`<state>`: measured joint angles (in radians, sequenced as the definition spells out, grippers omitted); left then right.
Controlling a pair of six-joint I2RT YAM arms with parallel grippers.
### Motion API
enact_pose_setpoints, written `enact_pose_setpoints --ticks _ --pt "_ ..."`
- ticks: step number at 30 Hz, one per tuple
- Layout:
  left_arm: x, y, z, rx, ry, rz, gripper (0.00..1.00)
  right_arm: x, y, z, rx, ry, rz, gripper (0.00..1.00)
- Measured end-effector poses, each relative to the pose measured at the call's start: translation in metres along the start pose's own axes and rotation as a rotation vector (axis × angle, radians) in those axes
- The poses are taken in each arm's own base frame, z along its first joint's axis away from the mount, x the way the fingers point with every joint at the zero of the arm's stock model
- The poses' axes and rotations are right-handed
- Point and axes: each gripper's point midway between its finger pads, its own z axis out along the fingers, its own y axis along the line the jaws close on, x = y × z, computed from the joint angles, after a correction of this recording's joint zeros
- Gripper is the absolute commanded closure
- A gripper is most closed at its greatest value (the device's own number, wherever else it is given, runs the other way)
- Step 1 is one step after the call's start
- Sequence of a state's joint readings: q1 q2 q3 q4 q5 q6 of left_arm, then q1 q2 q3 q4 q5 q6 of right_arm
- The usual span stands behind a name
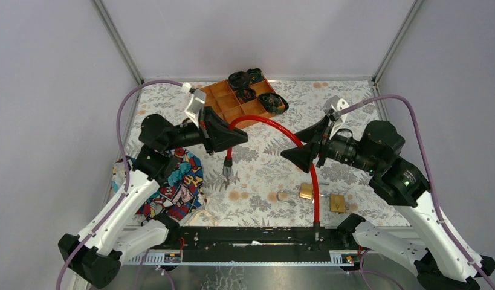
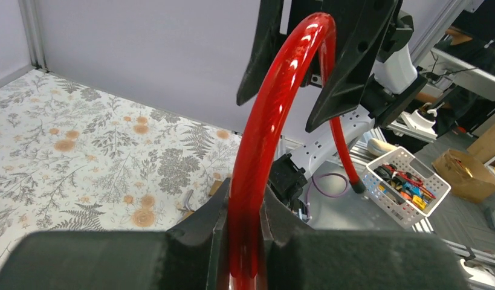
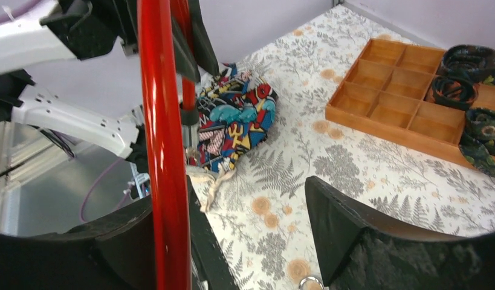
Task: Lock with the key
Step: Lock the lock.
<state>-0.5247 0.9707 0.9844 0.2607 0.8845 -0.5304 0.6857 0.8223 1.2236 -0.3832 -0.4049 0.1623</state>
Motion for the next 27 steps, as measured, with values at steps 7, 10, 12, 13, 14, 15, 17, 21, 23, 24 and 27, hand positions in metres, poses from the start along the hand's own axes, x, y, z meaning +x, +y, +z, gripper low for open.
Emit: enact_pose_setpoints --ticks 7,10,12,13,14,15,17,21,23,24,27 --pt "-0.016 -0.007 -0.018 0.054 -0.048 0.056 1.00 0.026 -0.003 -0.011 0.009 0.118 -0.039 0.28" --pt "-0.017 -0.025 -0.023 0.123 -0.038 0.115 1.00 0.036 0.003 -0.014 -0.032 0.159 -0.055 0.26" --pt "-0.015 -0.035 -0.026 0.162 -0.020 0.152 1.00 0.040 0.008 -0.017 -0.067 0.185 -0.069 0.24" --pt "-0.012 -0.037 -0.028 0.173 -0.008 0.171 1.00 0.041 0.011 -0.019 -0.079 0.197 -0.075 0.24" --pt "-0.011 -0.037 -0.029 0.173 0.002 0.186 1.00 0.040 0.012 -0.021 -0.084 0.210 -0.081 0.24" --pt "-0.010 -0.036 -0.030 0.169 0.012 0.196 1.00 0.038 0.013 -0.022 -0.083 0.216 -0.087 0.24" --pt "-0.006 -0.029 -0.033 0.141 0.031 0.209 1.00 0.032 0.013 -0.025 -0.075 0.228 -0.095 0.27" --pt "-0.002 -0.012 -0.038 0.076 0.047 0.193 1.00 0.024 0.010 -0.029 -0.039 0.245 -0.108 0.38" --pt "-0.004 -0.006 -0.040 0.054 0.044 0.187 1.00 0.027 0.007 -0.032 -0.018 0.261 -0.108 0.41" --pt "-0.005 -0.004 -0.041 0.045 0.041 0.186 1.00 0.029 0.005 -0.034 -0.004 0.271 -0.107 0.43" --pt "-0.008 0.002 -0.043 0.024 0.033 0.186 1.00 0.035 -0.001 -0.040 0.033 0.296 -0.106 0.53"
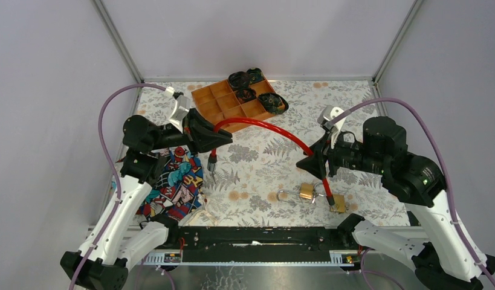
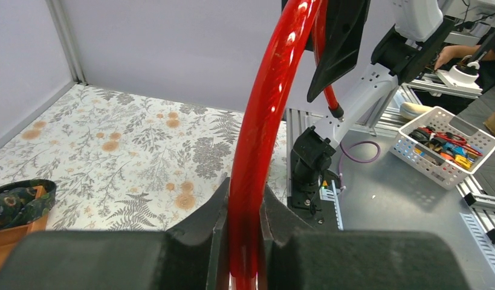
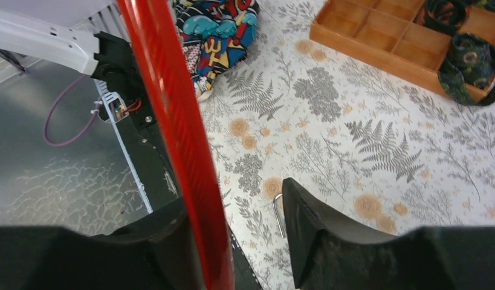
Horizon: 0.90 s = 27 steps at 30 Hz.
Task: Lock with the key
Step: Lock the lock.
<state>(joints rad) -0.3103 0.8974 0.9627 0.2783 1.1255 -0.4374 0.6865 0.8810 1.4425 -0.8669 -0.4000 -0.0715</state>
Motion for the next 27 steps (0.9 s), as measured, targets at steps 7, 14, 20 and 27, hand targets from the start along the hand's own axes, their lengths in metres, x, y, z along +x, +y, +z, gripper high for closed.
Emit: enact_pose_setpoints --ticks 7,14,20,27 --pt "0.002 0.006 -0.002 -0.016 0.007 0.026 1.00 0.011 -0.009 -0.007 0.066 0.035 0.011 0.36" --pt "0.015 0.012 -0.004 -0.038 0.042 0.048 1.00 0.012 -0.011 -0.011 0.087 0.057 0.009 0.95" --pt "0.021 0.010 -0.001 -0.040 0.042 0.024 0.88 0.009 -0.014 -0.003 0.091 0.056 0.043 1.00" --pt "0.039 0.036 0.012 -0.221 0.038 0.036 0.42 -0.036 -0.017 0.015 0.089 -0.144 0.145 1.00"
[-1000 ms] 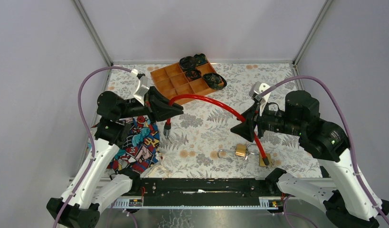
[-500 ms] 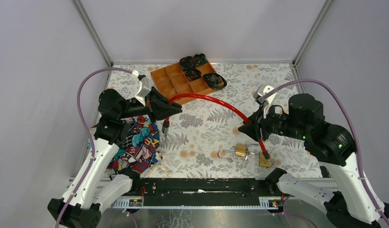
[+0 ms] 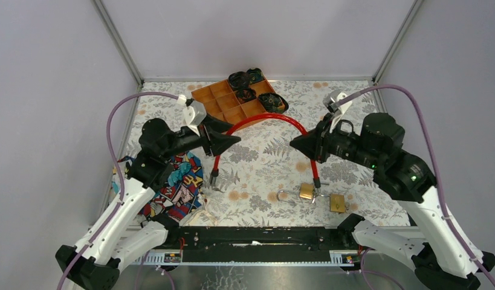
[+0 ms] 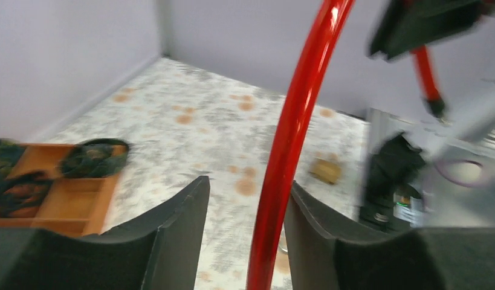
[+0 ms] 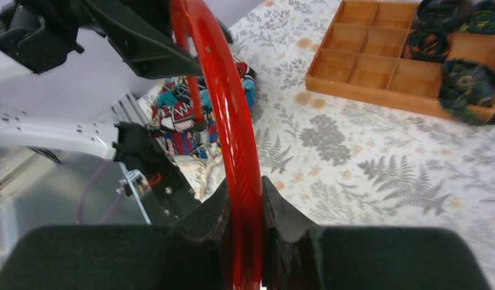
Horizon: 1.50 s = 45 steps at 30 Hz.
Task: Lock with the key
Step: Lock the lock.
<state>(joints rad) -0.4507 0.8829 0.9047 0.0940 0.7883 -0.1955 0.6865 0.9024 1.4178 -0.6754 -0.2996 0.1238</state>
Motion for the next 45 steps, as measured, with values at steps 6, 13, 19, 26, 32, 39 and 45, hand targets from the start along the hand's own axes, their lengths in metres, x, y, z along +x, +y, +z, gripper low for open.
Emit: enact_pose_setpoints --ticks 6,13,19,26,32,39,45 --pt "0.010 0.059 -0.001 -0.243 0.033 0.215 0.28 0.030 -0.013 0.037 0.017 -0.028 0.199 1.00" --pt "0.055 0.090 -0.003 -0.288 0.176 0.344 0.18 0.033 -0.026 0.051 0.090 -0.085 0.383 1.00" --pt "0.084 0.106 -0.004 -0.311 0.250 0.363 0.10 0.007 -0.024 0.038 0.090 -0.204 0.443 1.00" --pt "0.111 0.126 0.009 -0.297 0.310 0.375 0.03 -0.007 -0.025 0.032 0.100 -0.268 0.488 1.00" --pt "0.125 0.142 0.017 -0.308 0.341 0.359 0.25 -0.025 -0.019 0.027 0.079 -0.294 0.481 1.00" --pt "0.108 0.150 0.019 -0.368 0.309 0.389 0.33 -0.032 -0.011 0.019 0.047 -0.311 0.473 1.00" --pt "0.103 0.140 0.026 -0.346 0.293 0.397 0.72 -0.032 -0.008 0.019 0.032 -0.304 0.478 1.00"
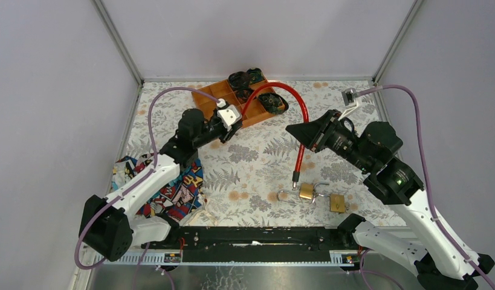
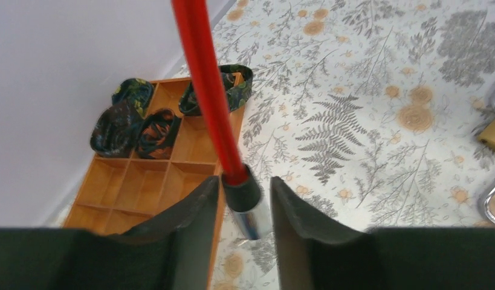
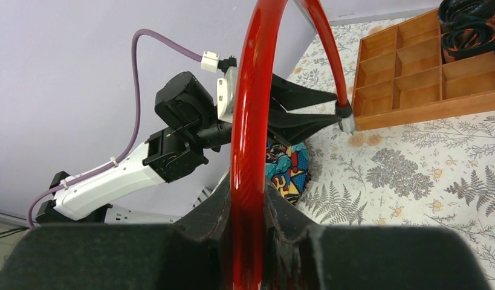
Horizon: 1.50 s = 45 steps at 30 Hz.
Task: Lock with the key
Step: Lock the lock.
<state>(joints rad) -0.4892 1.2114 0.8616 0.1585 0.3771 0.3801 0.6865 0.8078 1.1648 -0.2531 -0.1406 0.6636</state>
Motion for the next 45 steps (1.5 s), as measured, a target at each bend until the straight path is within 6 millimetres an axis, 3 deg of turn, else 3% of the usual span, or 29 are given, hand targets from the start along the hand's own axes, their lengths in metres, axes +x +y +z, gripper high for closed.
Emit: enact_pose_setpoints --ticks 2,5,6,9,12,16,28,36,38,43,45 --pt "-0.002 0.001 0.000 -0.008 -0.001 -0.006 0.98 0.001 0.002 -0.001 -0.006 0.006 0.001 1.00" --pt "-0.008 0.005 0.000 -0.025 -0.009 -0.014 1.00 -0.001 0.004 -0.002 -0.012 0.004 -0.001 1.00" --pt "-0.011 0.004 0.000 -0.021 -0.016 -0.025 0.92 -0.002 0.005 -0.002 -0.013 0.002 -0.002 1.00" --pt "-0.028 -0.002 -0.003 0.020 -0.053 -0.066 0.49 -0.005 0.007 -0.003 -0.019 -0.004 -0.010 1.00" --pt "-0.050 -0.014 -0.009 0.084 -0.096 -0.116 0.33 -0.010 0.011 -0.005 -0.025 -0.012 -0.022 1.00" --pt "-0.057 -0.018 -0.014 0.096 -0.105 -0.136 0.31 -0.014 0.014 -0.008 -0.031 -0.020 -0.037 1.00" --pt "-0.031 0.013 -0.007 -0.081 -0.035 -0.075 0.36 -0.005 0.023 -0.008 -0.081 0.027 -0.040 1.00" --pt "-0.016 0.012 0.000 -0.077 -0.003 -0.033 0.33 -0.003 0.029 -0.010 -0.113 0.049 -0.041 1.00" --pt "-0.015 0.008 0.003 -0.062 -0.001 -0.034 0.42 -0.003 0.031 -0.010 -0.118 0.051 -0.042 1.00" --pt "-0.017 0.001 0.005 -0.033 -0.010 -0.036 0.94 -0.003 0.034 -0.011 -0.133 0.059 -0.043 1.00" --pt "-0.017 -0.001 0.005 -0.029 -0.010 -0.051 1.00 -0.003 0.035 -0.011 -0.135 0.058 -0.044 1.00"
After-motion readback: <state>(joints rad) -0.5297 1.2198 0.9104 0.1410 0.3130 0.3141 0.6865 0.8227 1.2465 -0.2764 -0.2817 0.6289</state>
